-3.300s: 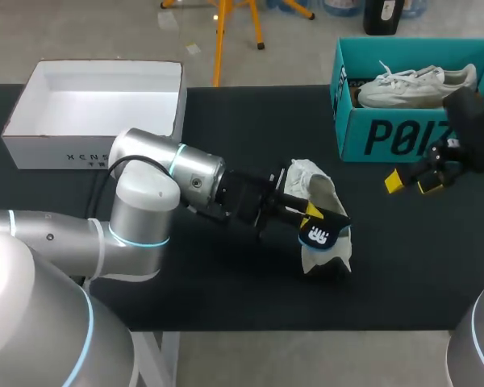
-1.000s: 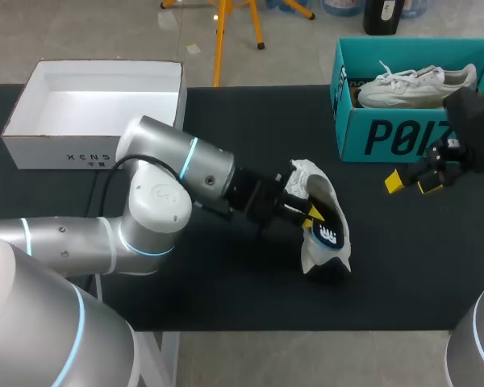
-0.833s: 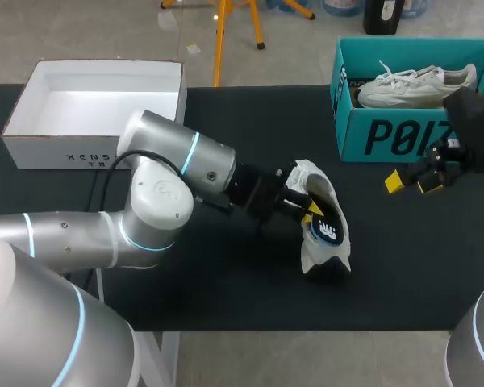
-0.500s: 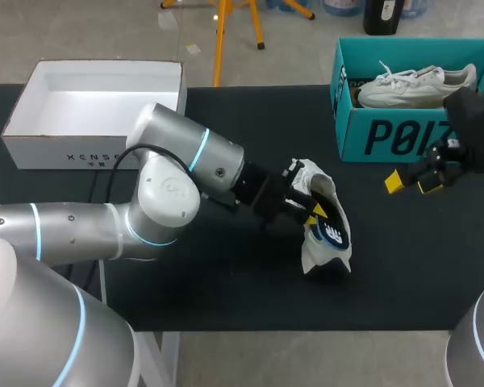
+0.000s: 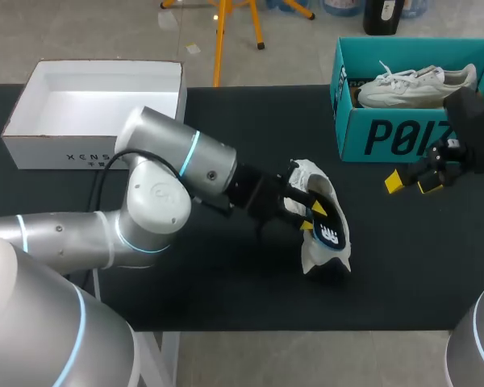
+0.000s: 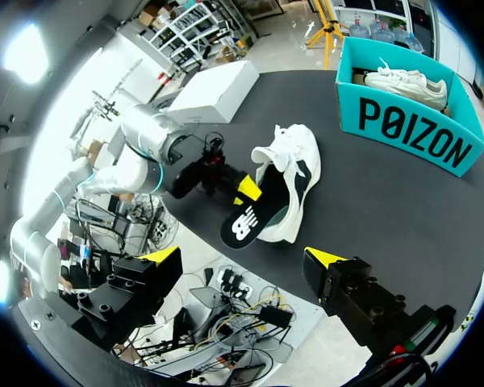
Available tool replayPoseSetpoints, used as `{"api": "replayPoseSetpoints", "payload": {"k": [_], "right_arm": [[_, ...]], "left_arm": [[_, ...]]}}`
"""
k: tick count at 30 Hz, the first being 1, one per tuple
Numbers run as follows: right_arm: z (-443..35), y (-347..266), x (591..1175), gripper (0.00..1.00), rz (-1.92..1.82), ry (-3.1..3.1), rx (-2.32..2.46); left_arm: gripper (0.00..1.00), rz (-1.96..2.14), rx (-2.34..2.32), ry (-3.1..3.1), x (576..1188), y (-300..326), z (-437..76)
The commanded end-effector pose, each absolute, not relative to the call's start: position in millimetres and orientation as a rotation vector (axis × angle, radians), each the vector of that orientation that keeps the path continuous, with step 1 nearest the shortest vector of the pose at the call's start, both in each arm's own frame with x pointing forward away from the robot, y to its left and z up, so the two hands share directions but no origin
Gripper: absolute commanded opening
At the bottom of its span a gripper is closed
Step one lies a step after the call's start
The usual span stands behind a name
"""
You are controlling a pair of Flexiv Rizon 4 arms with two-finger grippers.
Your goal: Take the shoe out of the shoebox, open the shoe tongue, remove and reinsert the insole, then place the shoe into the shoebox
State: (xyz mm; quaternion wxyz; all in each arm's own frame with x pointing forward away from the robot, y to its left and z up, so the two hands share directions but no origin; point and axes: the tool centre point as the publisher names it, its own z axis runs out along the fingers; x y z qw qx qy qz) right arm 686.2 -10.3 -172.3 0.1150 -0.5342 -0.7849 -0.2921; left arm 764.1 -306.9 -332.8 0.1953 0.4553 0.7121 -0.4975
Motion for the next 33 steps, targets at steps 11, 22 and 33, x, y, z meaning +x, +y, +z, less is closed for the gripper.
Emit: {"api": "replayPoseSetpoints", "payload": {"k": [11,22,33], "right_arm": [[-173,-10,686,1.0,-0.854,-2.301,-1.569],[-173,-10,686,1.0,-0.854,-2.301,-1.569],[-173,-10,686,1.0,-0.854,-2.301,-1.569]], "left_arm": [[0.0,-1.411,1.309,2.012,771,-315,-346],[0.0,-1.328,1.351,2.025,792,-311,-355],[0.48,-1.366,1.326,2.039,776,-315,-354]]}}
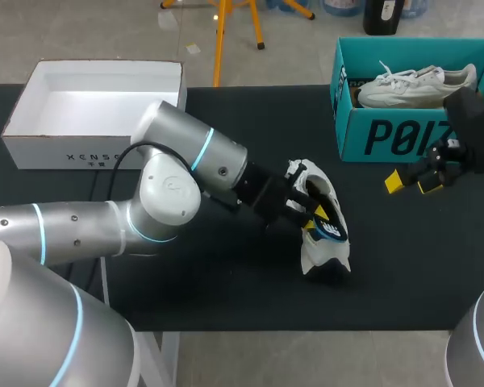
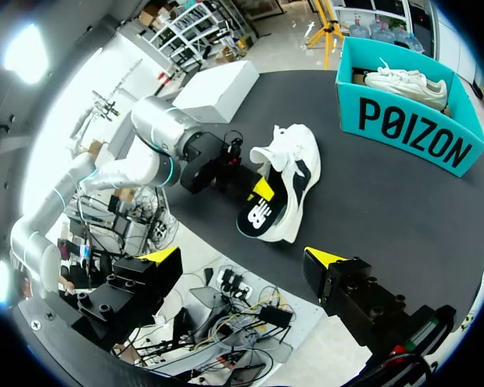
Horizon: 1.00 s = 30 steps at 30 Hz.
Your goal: Take the shoe out of the shoebox, open the shoe tongue, remove and reinsert the insole, then place the shoe into the shoebox
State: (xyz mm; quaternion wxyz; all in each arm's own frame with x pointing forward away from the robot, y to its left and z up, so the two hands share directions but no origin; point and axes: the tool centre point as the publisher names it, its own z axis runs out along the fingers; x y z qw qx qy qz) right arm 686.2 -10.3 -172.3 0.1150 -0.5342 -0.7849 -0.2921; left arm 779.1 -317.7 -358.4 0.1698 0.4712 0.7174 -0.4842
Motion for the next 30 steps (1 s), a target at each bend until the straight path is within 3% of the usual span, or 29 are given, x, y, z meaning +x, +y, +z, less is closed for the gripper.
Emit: {"api": "replayPoseSetpoints", "payload": {"k": [1,6,17,20,22,30], "right_arm": [[-173,-10,686,1.0,-0.854,-2.301,-1.569],[-173,-10,686,1.0,-0.854,-2.301,-1.569],[-173,-10,686,1.0,-0.854,-2.301,-1.569],[-173,-10,686,1.0,-0.854,-2.301,-1.569],[-173,-10,686,1.0,-0.854,-2.301,-1.569],[-173,-10,686,1.0,-0.854,-2.301,-1.569]], "left_arm": [[0.48,-1.361,1.321,2.037,775,-312,-352],[0.4,-1.352,1.293,2.028,771,-302,-339],[0.36,-1.409,1.291,2.019,758,-315,-346],[0.25,-1.421,1.295,2.016,757,-320,-347],[0.02,-1.424,1.3,2.016,758,-322,-347],[0.0,-1.393,1.379,2.022,764,-323,-353]]}}
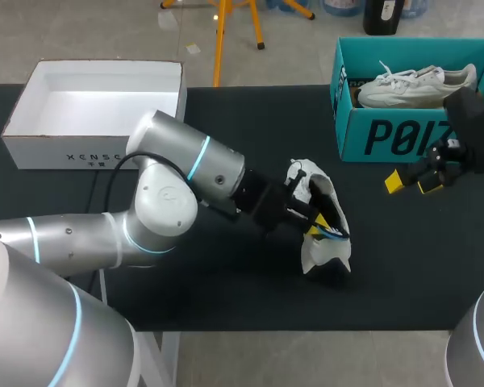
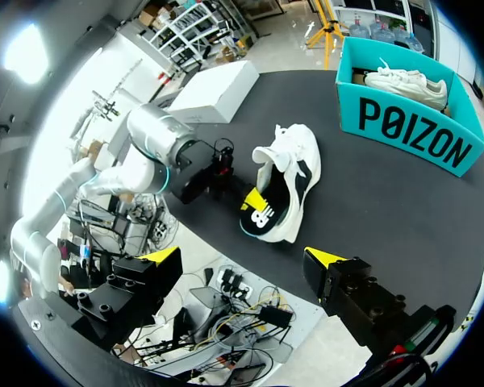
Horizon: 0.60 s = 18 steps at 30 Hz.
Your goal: Take the shoe out of the shoebox, open the shoe tongue, remove and reinsert the insole, then place the shoe into the shoebox
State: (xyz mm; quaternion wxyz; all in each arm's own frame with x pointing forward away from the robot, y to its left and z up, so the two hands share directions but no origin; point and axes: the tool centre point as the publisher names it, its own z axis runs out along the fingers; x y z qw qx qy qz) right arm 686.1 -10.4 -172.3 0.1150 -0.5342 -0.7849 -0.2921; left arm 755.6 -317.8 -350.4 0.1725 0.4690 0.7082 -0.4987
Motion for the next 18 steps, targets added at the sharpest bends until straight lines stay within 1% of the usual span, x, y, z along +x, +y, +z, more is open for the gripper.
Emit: {"api": "replayPoseSetpoints", "payload": {"k": [1,9,14,15,16,17,18], "right_arm": [[-173,-10,686,1.0,-0.854,-2.301,-1.569],[-173,-10,686,1.0,-0.854,-2.301,-1.569],[-173,-10,686,1.0,-0.854,-2.301,-1.569],[-173,-10,686,1.0,-0.854,-2.301,-1.569],[-173,-10,686,1.0,-0.854,-2.301,-1.569],[-173,-10,686,1.0,-0.854,-2.301,-1.569],[-173,-10,686,1.0,-0.854,-2.301,-1.569]], "left_arm": [[0.0,-1.383,1.387,2.027,766,-323,-354],[0.0,-1.332,1.364,2.047,790,-316,-364],[0.0,-1.356,1.36,2.048,784,-323,-367],[0.15,-1.373,1.354,2.044,781,-324,-365],[0.32,-1.38,1.349,2.041,779,-324,-364],[0.43,-1.382,1.342,2.037,777,-324,-362],[0.6,-1.388,1.33,2.032,776,-322,-359]]}}
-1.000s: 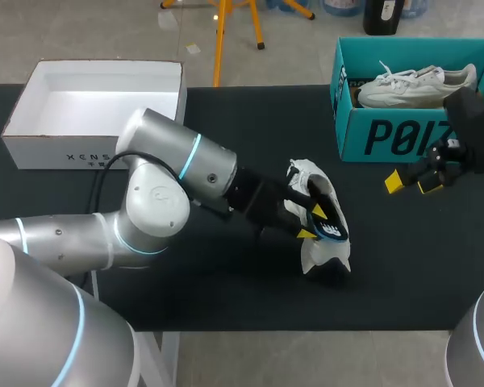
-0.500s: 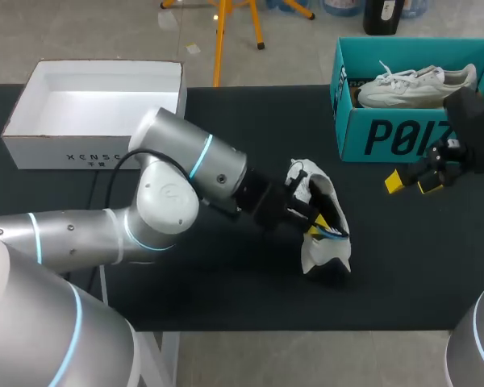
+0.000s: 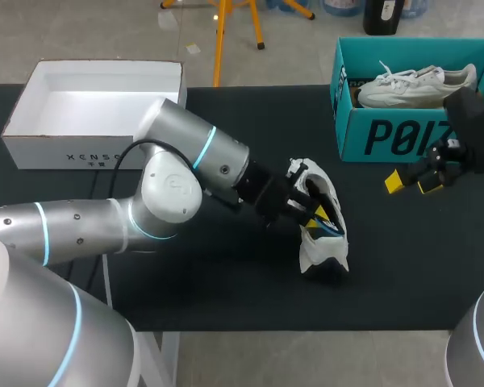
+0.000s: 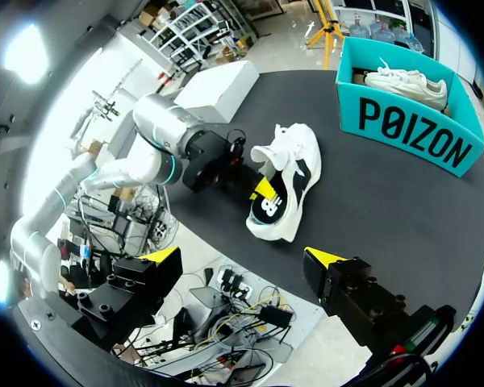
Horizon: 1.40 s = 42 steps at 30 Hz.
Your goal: Take the shoe out of the shoebox, open the shoe tongue, remove and reinsert the insole, then place the shoe into the shoebox
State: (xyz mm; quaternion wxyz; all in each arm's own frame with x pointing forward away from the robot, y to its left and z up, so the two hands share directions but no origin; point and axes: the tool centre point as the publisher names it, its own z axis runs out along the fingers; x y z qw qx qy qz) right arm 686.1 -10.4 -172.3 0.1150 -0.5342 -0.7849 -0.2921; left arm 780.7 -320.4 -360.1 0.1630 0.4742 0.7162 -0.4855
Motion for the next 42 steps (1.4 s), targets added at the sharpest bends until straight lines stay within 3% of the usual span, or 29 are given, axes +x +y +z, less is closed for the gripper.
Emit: {"api": "replayPoseSetpoints", "payload": {"k": [1,6,14,18,22,42], "right_arm": [[-173,-10,686,1.0,-0.854,-2.301,-1.569],[-173,-10,686,1.0,-0.854,-2.301,-1.569],[-173,-10,686,1.0,-0.854,-2.301,-1.569],[-173,-10,686,1.0,-0.854,-2.301,-1.569],[-173,-10,686,1.0,-0.854,-2.301,-1.569],[-173,-10,686,1.0,-0.854,-2.301,-1.569]], "left_arm": [[0.7,-1.393,1.32,2.027,775,-321,-357],[0.47,-1.396,1.294,2.012,770,-314,-346],[0.34,-1.413,1.287,2.012,760,-310,-342],[0.22,-1.415,1.295,2.025,760,-309,-345],[0.01,-1.414,1.308,2.037,760,-308,-349],[0.0,-1.299,1.428,2.066,801,-317,-365]]}}
